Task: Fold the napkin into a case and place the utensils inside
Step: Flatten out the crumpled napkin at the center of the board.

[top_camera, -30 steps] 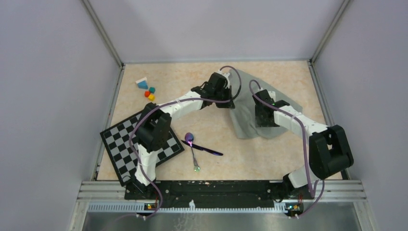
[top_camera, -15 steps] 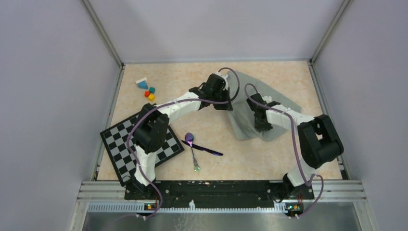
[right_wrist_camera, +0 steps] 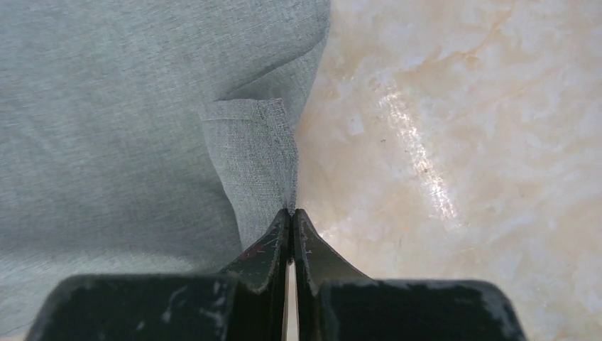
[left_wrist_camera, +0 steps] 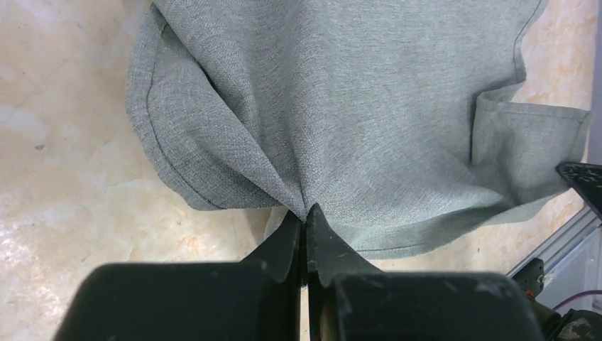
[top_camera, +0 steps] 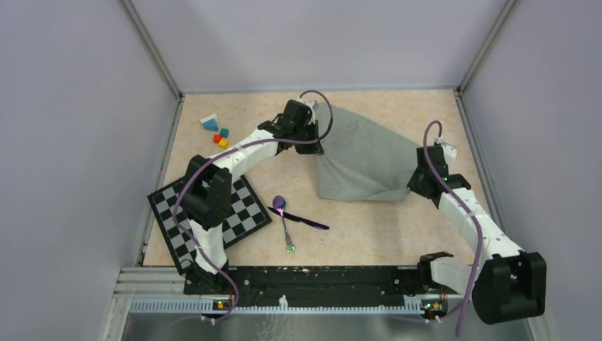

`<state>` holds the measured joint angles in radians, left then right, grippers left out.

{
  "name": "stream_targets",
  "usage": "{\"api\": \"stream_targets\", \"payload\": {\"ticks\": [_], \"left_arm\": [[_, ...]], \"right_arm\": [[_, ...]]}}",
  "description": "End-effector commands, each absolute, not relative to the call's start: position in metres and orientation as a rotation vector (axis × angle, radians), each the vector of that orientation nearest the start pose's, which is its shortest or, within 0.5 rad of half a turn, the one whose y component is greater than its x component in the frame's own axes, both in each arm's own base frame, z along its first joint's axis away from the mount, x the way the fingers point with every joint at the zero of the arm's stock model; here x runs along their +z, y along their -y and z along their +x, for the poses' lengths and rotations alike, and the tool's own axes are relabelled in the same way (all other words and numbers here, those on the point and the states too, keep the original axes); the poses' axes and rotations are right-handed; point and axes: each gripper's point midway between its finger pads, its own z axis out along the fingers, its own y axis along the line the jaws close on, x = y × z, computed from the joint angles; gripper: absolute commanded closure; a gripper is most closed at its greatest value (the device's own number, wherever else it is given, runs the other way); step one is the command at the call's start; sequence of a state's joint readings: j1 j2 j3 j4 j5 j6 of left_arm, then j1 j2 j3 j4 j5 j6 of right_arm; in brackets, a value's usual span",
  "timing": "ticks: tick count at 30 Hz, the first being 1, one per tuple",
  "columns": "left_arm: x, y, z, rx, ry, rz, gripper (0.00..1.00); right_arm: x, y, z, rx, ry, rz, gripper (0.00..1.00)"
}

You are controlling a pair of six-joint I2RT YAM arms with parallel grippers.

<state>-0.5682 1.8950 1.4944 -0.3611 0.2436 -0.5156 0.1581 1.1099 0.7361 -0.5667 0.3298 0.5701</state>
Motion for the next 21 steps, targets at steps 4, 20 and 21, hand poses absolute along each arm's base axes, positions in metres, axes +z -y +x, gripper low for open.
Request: {"api": "stream_targets", "payload": {"ticks": [4, 20, 21], "left_arm": [[0.193, 0.313, 0.404, -0.694, -2.326, 0.286, 1.00], [0.202, 0.391, 0.366, -0.757, -2.266, 0.690, 0.30], [0.200, 0.381, 0.367, -0.752, -2.270, 0.659, 0.28]], "right_arm": [[0.159, -0.019, 0.289, 0.114, -2.132, 0.619, 1.00], [0.187, 0.039, 0.238, -0.128, -1.917, 0.935, 1.00], [0.187, 0.039, 0.240, -0.135, -1.926, 0.921, 1.00]]}}
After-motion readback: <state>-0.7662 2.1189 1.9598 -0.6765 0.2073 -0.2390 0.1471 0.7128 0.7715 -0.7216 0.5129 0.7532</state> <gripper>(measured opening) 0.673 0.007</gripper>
